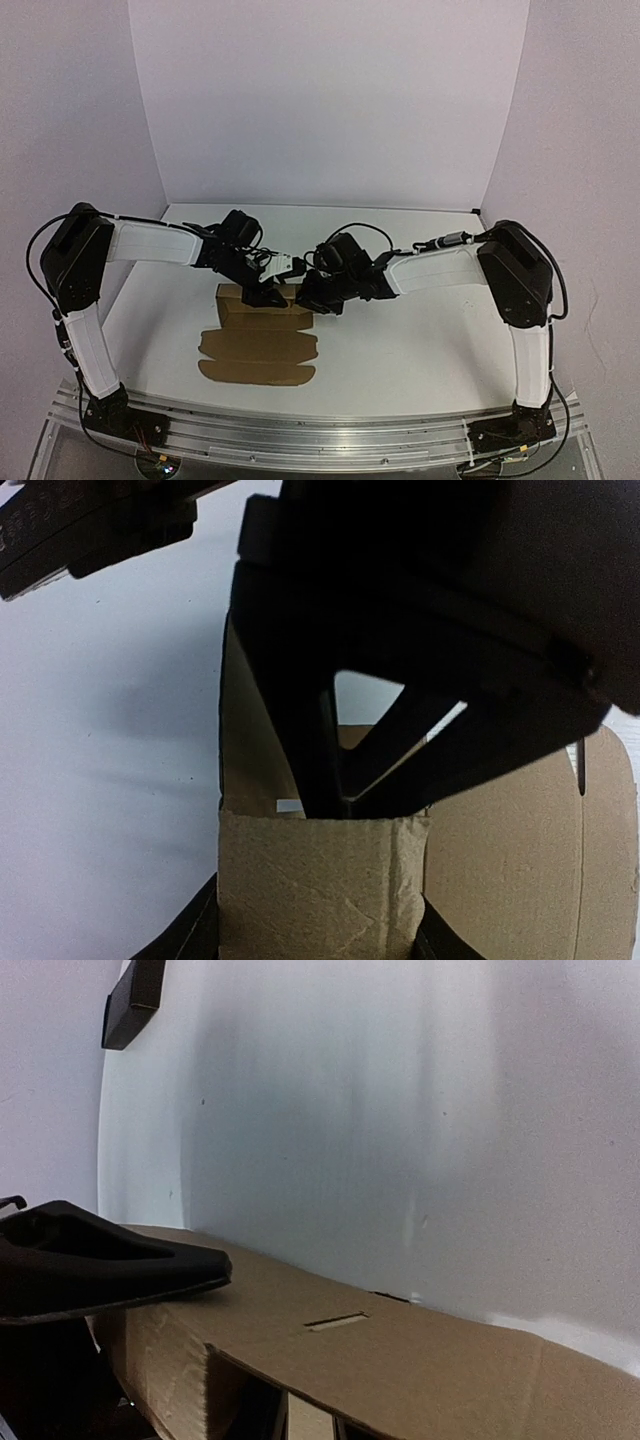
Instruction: Fold the paper box
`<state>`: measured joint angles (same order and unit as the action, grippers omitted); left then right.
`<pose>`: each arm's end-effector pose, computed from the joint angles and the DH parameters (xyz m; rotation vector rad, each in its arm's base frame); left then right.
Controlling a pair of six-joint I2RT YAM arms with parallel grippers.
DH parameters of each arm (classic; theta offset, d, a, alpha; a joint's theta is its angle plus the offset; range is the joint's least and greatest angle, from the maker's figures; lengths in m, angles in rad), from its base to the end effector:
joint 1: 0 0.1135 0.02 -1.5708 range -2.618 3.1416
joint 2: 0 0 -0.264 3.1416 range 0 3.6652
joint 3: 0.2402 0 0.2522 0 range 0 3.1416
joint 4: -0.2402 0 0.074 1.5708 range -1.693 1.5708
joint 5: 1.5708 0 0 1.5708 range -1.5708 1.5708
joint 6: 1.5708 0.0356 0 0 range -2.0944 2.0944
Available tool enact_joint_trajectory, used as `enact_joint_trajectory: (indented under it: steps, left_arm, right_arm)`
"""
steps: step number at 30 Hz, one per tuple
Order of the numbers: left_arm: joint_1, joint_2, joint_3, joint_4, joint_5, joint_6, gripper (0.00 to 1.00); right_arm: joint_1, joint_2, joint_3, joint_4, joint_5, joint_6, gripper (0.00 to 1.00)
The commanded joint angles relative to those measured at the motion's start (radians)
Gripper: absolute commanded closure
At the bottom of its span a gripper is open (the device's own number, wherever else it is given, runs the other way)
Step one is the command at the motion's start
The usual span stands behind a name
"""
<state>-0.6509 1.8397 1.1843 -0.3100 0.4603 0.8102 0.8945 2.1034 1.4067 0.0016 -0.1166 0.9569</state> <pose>0.2937 -0.2435 0.1792 1.7747 1.7113 -0.5132 0.2875 0.3648 0.1597 0.0098 2.5117 1.0273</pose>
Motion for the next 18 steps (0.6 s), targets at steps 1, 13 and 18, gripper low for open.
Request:
enact_joint_trajectory:
  steps: [1,13,18]
  left_arm:
    - [-0.009,-0.017,-0.002,0.027,0.015,-0.014,0.54]
    - [-0.001,-0.043,-0.036,0.039,-0.032,0.032,0.57]
    - [0.000,-0.046,-0.048,0.050,-0.041,0.045,0.58]
  right_arm:
    - [0.018,0.028,0.068,0.058,0.001,0.017,0.83]
    - [0.030,-0.099,-0.089,0.033,0.133,0.022,0.84]
    - [0.044,-0.187,-0.156,-0.104,0.227,-0.015,0.81]
